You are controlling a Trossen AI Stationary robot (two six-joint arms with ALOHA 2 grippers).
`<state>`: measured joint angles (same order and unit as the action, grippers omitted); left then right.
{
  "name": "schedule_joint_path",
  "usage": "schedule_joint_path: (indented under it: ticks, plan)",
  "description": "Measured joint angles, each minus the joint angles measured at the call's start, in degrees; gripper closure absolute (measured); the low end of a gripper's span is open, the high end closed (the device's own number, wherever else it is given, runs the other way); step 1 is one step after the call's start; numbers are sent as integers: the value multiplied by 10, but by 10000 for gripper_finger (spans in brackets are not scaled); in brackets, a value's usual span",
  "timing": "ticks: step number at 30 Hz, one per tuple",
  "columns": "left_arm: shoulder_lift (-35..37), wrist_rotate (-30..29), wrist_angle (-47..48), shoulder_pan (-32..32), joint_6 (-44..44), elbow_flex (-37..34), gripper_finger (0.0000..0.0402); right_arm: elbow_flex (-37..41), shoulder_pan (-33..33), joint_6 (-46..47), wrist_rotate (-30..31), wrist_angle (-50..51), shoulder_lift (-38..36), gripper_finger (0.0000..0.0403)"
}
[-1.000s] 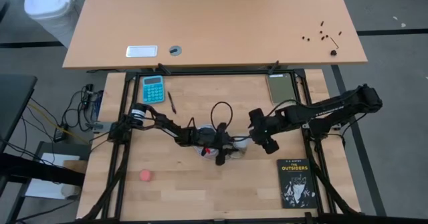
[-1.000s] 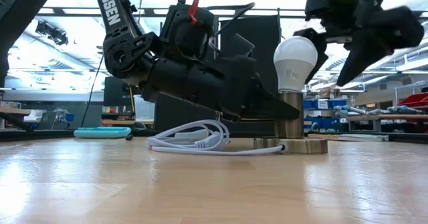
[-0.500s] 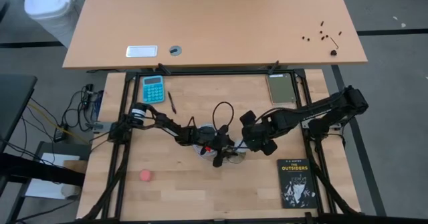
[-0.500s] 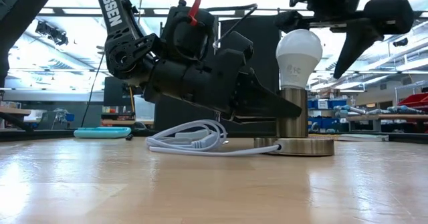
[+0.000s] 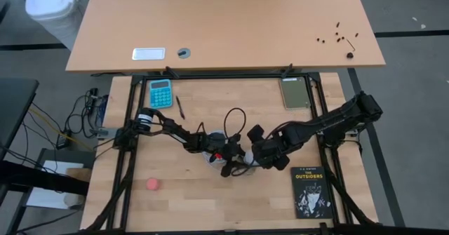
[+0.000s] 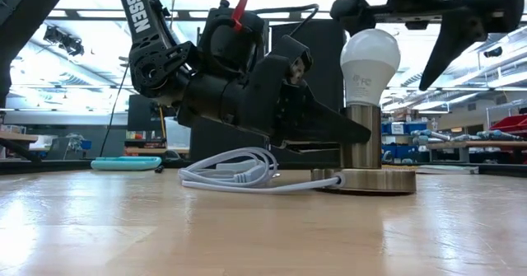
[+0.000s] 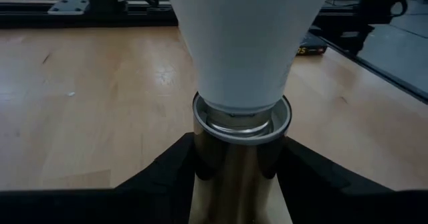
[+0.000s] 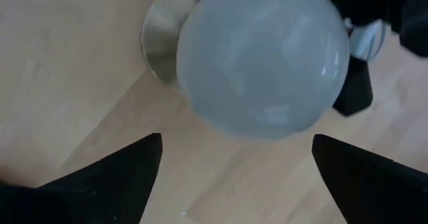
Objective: Screw lightbulb
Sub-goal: Insert the white lightbulb into the desk lamp
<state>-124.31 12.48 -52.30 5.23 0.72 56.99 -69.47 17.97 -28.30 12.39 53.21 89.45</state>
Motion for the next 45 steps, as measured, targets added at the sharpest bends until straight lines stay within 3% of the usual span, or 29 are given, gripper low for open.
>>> schedule_joint_path:
  ticks: [12, 31, 45]
  plan:
    - [0, 0, -1, 0, -8, 0, 219, 0, -1, -28, 9, -59, 0, 4]
    - [0, -2, -5, 0, -7, 0, 219, 5, -5, -53, -48, -117, 5, 6]
    - [0, -3, -6, 0, -5, 0, 219, 6, -13, -75, -46, -128, 47, 14]
